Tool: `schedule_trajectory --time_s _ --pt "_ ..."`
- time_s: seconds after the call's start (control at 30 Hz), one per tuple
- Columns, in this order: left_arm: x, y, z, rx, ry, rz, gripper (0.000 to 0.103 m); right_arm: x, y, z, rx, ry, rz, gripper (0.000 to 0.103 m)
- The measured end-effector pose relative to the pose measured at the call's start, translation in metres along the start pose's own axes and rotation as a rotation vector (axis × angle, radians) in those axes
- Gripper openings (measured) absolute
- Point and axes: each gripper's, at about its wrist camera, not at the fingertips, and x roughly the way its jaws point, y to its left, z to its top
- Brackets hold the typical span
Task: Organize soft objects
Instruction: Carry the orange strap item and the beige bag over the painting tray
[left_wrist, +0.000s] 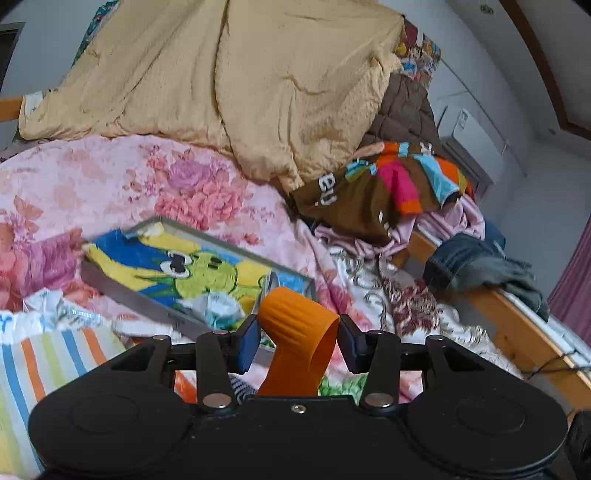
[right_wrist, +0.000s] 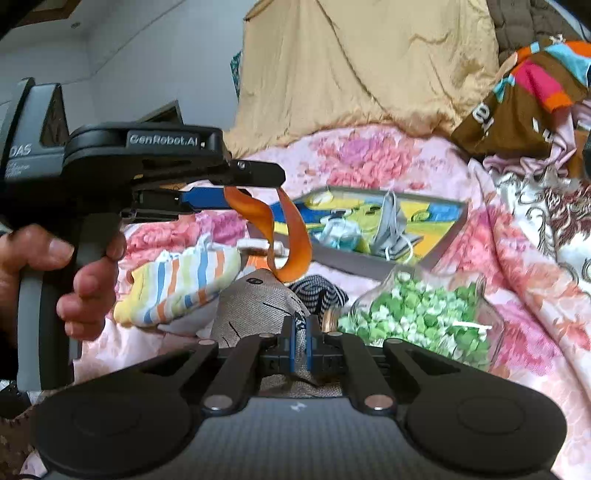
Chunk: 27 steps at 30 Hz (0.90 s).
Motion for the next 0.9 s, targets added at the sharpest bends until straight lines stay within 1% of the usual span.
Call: schedule_trajectory --time_s 0.13,0.3,0.5,0.63,0.77,0.87,0.9 --pt "-0.003 0.004 0.016 -0.026 -0.029 0.015 0.046 -0.004 0.003 0.001 -0.021 -0.023 -0.011 0.006" --pt "-0.002 0.01 0.031 -0.02 -0.037 0.024 0.046 -0.006 -0.001 0.004 -0.007 -0.054 -0.027 0.006" --pt "0.01 0.014 0.043 -0.005 -0.045 0.032 0.046 -0.004 -0.002 0.011 -0.04 -0.112 -0.07 0.006" --pt "0.023 0.014 0.05 0.021 -0.038 0.027 0.046 0.006 -0.009 0.022 -0.02 -0.158 -0.104 0.006" --pt "0.037 0.017 0.058 0.024 -0.028 0.013 0.046 0.023 -0.022 0.034 0.018 -0.181 -0.101 0.006" --pt "0.053 0.021 0.062 0.036 -0.033 0.023 0.046 0.039 -0.031 0.049 0.013 -0.221 -0.132 0.006" --pt "0.059 0.023 0.064 0.033 -0.032 0.025 0.046 0.046 -0.036 0.056 0.03 -0.232 -0.144 0.006"
